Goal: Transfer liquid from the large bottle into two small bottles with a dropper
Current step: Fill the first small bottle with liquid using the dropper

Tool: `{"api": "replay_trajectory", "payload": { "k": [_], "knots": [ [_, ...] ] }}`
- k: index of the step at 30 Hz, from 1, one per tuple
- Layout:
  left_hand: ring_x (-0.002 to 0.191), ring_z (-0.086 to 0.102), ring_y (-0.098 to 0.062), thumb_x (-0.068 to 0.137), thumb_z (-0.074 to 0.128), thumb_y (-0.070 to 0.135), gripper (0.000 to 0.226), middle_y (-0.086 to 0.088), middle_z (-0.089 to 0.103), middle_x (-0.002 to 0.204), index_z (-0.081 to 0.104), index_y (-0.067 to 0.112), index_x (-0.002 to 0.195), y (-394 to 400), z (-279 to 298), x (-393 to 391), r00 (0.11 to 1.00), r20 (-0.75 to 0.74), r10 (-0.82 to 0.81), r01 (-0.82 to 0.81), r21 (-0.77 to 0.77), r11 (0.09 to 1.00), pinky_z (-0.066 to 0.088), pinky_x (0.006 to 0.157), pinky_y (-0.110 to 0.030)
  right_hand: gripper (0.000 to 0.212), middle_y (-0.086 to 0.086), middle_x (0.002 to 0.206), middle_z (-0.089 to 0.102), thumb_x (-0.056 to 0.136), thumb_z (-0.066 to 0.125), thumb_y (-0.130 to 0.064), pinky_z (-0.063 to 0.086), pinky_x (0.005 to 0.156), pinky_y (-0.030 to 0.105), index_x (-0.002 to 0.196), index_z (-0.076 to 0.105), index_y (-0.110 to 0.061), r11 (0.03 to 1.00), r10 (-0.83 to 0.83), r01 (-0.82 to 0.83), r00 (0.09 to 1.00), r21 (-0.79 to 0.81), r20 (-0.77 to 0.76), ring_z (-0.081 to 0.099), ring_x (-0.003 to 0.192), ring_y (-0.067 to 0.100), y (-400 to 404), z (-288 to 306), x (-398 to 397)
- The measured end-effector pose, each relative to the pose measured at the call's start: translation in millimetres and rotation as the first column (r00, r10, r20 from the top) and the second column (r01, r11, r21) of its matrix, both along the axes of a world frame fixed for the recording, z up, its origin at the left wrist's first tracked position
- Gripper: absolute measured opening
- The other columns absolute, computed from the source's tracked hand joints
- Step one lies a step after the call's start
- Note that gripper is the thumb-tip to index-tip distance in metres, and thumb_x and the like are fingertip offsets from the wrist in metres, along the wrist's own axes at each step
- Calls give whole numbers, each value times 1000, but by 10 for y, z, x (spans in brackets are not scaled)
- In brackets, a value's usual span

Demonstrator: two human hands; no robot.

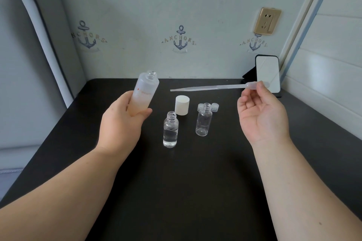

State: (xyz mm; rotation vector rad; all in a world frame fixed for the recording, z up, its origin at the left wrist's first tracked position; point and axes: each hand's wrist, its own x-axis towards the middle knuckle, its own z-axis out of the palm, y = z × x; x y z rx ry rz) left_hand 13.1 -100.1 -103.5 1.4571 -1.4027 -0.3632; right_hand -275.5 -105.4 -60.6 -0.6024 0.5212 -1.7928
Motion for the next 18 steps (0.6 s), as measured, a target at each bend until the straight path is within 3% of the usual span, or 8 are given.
{"api": "replay_trajectory", "payload": {
  "k": [6,11,18],
  "knots": [
    [81,53,25,90,73,38,33,23,61,92,51,43,114,-18,-7,0,996,-72,45,-43,26,999,38,63,-16,23,2,80,69,95,64,-11,51,64,23,75,76,-11,1000,9,-9,1000,0,-23,64,69,14,-21,-14,-18],
    [84,55,10,88,74,45,46,31,54,93,51,37,126,-45,-25,13,994,-86,64,-60,49,997,36,65,-13,27,2,78,69,94,64,-11,51,64,23,71,77,-13,1000,17,-17,999,-1,-49,62,67,13,-39,-29,-32],
    [86,52,8,86,75,47,58,29,51,97,50,30,135,-44,-16,25,993,-103,48,-42,60,997,37,67,-14,30,1,76,69,94,64,-12,51,64,23,67,77,-15,1000,7,-6,996,11,-85,61,65,13,-51,-38,-27]
  ]
}}
